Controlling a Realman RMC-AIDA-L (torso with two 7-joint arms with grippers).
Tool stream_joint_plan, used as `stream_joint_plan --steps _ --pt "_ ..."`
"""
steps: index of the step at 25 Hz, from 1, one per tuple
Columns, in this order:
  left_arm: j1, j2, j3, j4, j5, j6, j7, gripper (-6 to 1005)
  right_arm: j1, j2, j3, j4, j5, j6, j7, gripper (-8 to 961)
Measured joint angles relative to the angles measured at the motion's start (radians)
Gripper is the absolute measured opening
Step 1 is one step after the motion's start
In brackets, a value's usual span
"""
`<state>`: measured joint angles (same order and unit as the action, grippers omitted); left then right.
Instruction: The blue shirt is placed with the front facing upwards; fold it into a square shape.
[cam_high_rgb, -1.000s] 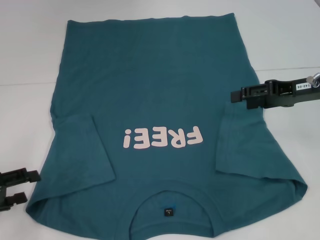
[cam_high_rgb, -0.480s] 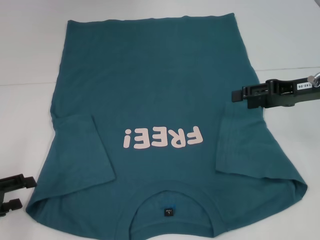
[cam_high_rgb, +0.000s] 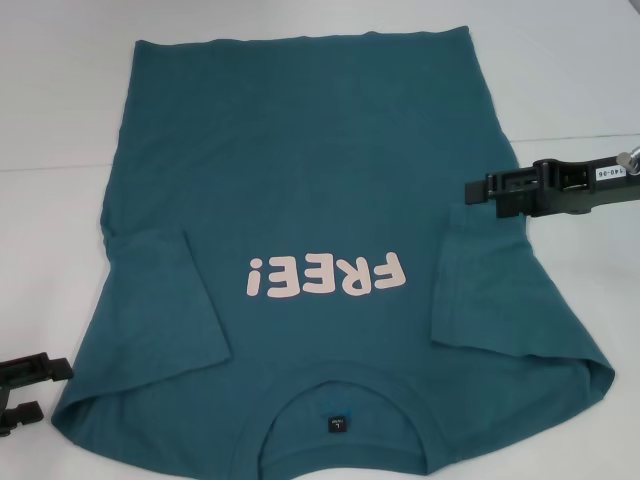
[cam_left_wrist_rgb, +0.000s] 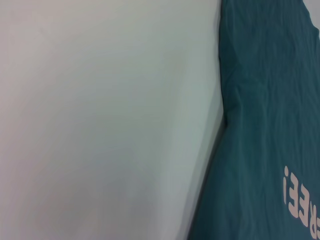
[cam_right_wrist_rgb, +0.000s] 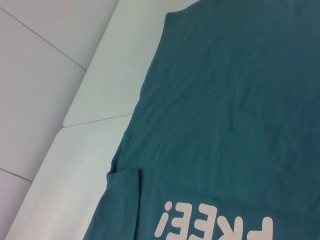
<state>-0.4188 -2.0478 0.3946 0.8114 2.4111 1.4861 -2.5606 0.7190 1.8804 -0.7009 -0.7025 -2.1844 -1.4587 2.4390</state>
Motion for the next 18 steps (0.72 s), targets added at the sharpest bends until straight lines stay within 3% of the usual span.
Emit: stream_joint_plan --steps 18 --pt "-0.039 -0.001 0.033 -0.05 0.043 -0.002 -0.001 747 -0.005 0.0 0.001 0.0 0.006 0.0 0.0 804"
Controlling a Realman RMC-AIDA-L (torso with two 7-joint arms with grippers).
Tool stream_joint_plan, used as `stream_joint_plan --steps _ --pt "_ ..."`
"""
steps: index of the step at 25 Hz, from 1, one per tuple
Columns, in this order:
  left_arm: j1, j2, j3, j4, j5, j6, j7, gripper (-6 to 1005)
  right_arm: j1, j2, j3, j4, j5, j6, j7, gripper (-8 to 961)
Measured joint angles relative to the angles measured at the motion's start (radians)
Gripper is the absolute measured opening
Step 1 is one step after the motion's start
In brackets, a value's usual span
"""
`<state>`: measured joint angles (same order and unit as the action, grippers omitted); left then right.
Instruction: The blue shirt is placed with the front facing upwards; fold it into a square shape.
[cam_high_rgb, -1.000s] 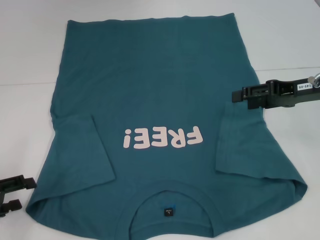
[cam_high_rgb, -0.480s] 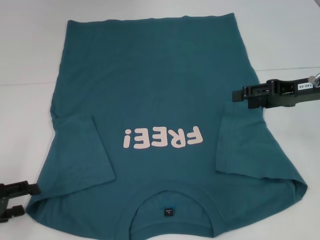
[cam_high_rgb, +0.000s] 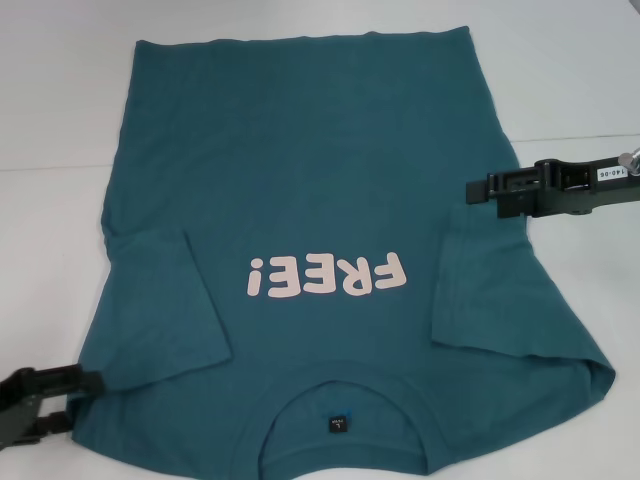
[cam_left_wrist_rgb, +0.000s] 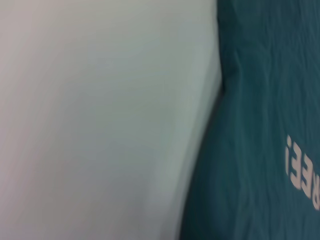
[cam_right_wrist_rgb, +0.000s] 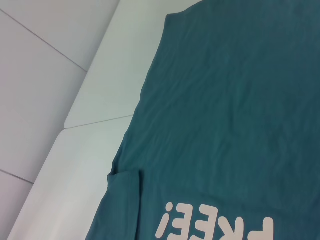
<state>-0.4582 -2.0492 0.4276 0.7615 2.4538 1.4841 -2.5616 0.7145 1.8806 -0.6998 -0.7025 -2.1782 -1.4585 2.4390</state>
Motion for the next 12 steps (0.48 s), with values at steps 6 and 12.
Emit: stream_joint_plan --steps 6,12 --pt "-0.027 -0.001 0.039 -0.015 0.001 0.007 -0.001 736 -0.002 0.0 0.001 -0.004 0.002 0.0 0.0 803" --pt "-0.051 0.0 0.047 -0.03 0.001 0.013 -0.002 725 -0.004 -0.001 0.014 -0.001 0.003 0.0 -0.002 803"
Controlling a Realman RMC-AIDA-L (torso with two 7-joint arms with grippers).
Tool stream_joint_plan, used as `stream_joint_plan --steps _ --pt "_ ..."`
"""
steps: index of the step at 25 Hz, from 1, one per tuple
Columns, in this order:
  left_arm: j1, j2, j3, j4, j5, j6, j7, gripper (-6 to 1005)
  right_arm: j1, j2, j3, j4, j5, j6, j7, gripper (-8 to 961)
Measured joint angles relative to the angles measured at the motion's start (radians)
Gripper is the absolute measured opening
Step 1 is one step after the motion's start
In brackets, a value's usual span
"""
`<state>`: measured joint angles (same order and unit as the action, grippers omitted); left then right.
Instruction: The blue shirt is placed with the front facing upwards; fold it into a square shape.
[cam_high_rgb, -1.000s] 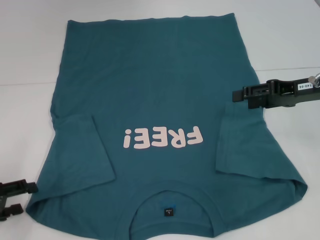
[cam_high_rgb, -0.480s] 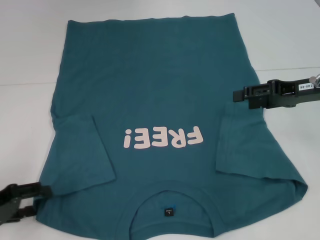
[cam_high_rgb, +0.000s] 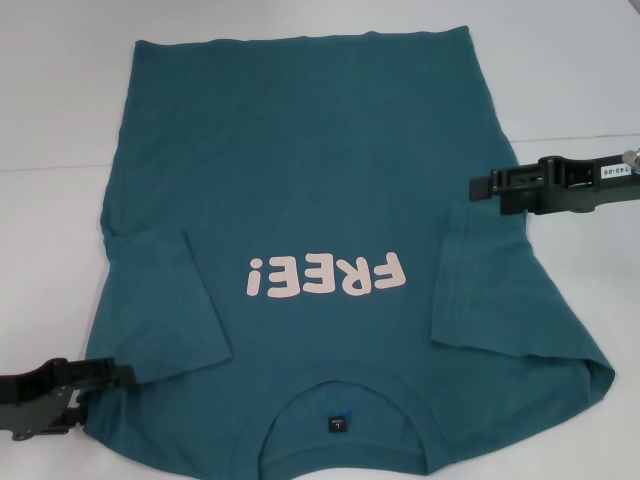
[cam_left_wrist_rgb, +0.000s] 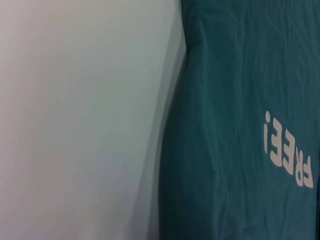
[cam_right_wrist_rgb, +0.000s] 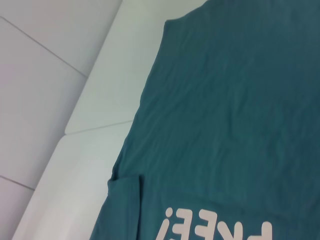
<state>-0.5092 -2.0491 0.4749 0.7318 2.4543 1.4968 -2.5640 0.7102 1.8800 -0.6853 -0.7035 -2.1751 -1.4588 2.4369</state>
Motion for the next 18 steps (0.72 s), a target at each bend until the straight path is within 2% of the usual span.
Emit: stream_joint_plan --steps 12,17,18 --pt "-0.01 -0.003 0.023 0.019 -0.006 0.005 -0.019 704 0.0 -0.001 0.018 0.001 0.0 -0.002 -0.004 803" --pt "-0.014 -0.002 0.025 0.02 -0.006 0.009 -0.022 455 -0.004 -0.002 0.023 0.001 0.0 -0.008 -0.004 803" --pt "-0.015 -0.002 0.025 0.02 -0.005 0.009 -0.023 433 -0.005 -0.002 0.024 0.001 0.0 -0.009 -0.004 803"
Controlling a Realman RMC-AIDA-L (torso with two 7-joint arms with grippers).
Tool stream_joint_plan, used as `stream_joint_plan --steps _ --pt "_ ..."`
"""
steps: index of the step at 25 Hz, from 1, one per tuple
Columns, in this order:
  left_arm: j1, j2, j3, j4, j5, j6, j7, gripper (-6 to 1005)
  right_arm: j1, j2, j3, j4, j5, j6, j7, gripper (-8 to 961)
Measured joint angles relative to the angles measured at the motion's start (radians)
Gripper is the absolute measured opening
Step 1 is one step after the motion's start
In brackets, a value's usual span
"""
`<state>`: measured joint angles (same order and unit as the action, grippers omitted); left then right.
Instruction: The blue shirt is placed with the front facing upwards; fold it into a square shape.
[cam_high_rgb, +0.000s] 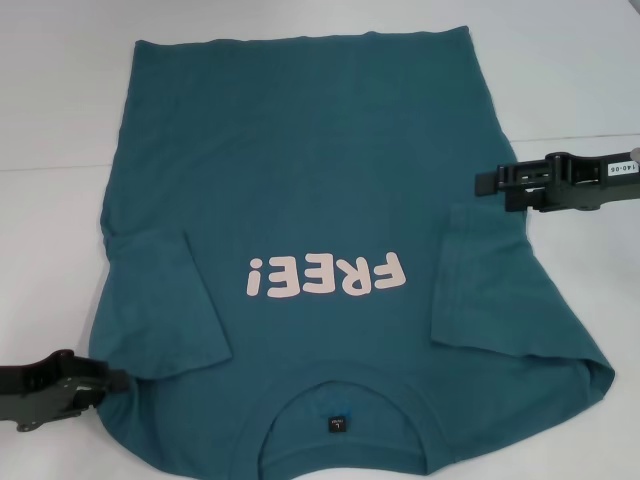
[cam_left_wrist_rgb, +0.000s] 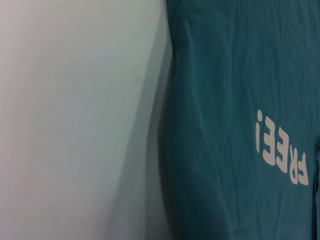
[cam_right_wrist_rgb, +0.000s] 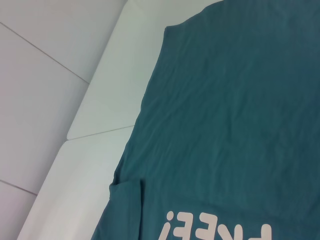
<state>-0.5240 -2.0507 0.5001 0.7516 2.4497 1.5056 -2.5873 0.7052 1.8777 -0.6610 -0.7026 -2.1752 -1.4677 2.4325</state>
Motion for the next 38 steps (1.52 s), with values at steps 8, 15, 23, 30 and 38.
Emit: stream_joint_plan --steps 8,15,23,30,38 --pt "-0.002 0.001 0.001 0.0 0.007 -0.001 -0.001 256 -0.006 0.0 0.003 -0.007 0.001 -0.008 0.0 802" --pt "-0.002 0.013 -0.014 -0.006 -0.044 0.059 0.036 45 -0.007 -0.009 -0.001 -0.009 -0.002 -0.034 -0.004 802" --pt "-0.003 0.028 -0.05 -0.011 -0.087 0.112 0.06 8 -0.029 -0.073 -0.01 -0.011 -0.073 -0.159 -0.008 802" --pt "-0.007 0.029 -0.05 -0.016 -0.087 0.085 0.057 7 -0.083 -0.113 0.006 -0.048 -0.231 -0.294 0.006 801" --pt "-0.01 0.028 -0.049 -0.018 -0.088 0.066 0.053 8 -0.14 -0.103 0.023 -0.07 -0.289 -0.258 0.015 801"
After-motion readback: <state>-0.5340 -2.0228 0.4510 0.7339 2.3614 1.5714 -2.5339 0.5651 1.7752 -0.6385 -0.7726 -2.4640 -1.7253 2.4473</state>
